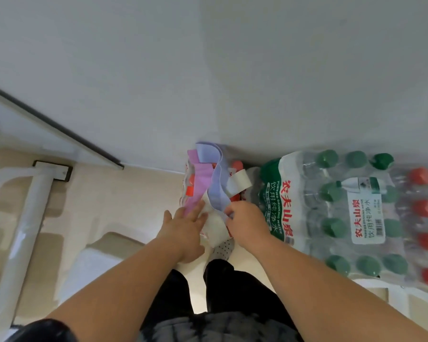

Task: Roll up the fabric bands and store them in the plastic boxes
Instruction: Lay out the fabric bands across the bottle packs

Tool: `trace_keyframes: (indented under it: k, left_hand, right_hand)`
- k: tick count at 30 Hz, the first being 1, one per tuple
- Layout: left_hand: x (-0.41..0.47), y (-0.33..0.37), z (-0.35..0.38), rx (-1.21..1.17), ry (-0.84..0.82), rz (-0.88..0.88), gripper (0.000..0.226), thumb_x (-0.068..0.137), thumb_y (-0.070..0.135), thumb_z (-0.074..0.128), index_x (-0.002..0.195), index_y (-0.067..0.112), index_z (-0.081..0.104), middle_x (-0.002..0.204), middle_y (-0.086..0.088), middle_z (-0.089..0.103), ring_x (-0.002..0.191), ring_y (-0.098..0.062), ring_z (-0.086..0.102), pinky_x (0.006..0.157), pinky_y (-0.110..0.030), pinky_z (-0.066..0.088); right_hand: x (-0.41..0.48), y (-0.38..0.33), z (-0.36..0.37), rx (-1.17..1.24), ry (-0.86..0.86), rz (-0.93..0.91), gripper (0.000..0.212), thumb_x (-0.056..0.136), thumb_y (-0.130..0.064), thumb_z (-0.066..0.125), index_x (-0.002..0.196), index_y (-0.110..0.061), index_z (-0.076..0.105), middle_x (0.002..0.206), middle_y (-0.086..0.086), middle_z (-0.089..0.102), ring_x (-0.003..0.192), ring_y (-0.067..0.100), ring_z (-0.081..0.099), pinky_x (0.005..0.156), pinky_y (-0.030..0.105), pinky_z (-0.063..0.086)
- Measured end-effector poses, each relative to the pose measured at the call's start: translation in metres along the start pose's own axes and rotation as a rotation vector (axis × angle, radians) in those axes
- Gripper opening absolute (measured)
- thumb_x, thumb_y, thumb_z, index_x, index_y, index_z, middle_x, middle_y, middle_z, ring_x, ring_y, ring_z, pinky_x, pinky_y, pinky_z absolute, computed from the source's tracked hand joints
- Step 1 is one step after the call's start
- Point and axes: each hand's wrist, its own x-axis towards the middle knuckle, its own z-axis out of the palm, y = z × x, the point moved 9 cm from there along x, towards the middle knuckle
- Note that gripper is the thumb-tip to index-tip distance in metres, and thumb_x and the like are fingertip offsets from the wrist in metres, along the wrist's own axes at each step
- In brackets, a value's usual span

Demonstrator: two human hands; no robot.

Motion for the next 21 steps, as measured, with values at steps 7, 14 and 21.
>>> trace_keyframes:
  k: [7,14,21]
  left_hand:
    - [0.001,-0.003,0.002,0.004,-0.006,0.012,0.09,0.087,0.058,0.051,0.159,0.03,0.004,0.164,0.01,-0.025,0.15,-0.034,0.009,0.117,-0.059,0.018]
    - [-0.03,-0.004,-0.084,-0.431,0.442,0.075,0.079,0.082,0.06,0.057,0.152,0.034,0.029,0.152,0.001,0.045,0.131,-0.03,0.047,0.104,-0.043,0.043]
    - [-0.118,0.034,-0.208,-0.612,0.771,0.416,0.082,0.084,0.045,0.074,0.153,0.028,0.032,0.159,0.001,0.036,0.146,-0.017,0.033,0.118,-0.04,0.031]
  right_hand:
    - [-0.025,-0.014,-0.055,0.161,0.245,-0.087,0.02,0.093,-0.015,0.059,0.111,-0.018,0.065,0.095,-0.005,0.064,0.085,0.017,0.059,0.071,0.031,0.048]
    - [-0.064,-0.048,-0.115,0.207,0.432,-0.214,0.041,0.098,-0.011,0.051,0.136,-0.026,0.052,0.124,-0.002,0.057,0.099,0.013,0.057,0.086,0.031,0.048]
    - [-0.116,-0.097,-0.196,0.313,0.594,-0.343,0.039,0.096,-0.008,0.055,0.129,-0.028,0.058,0.101,-0.014,0.056,0.086,-0.002,0.052,0.083,0.02,0.045]
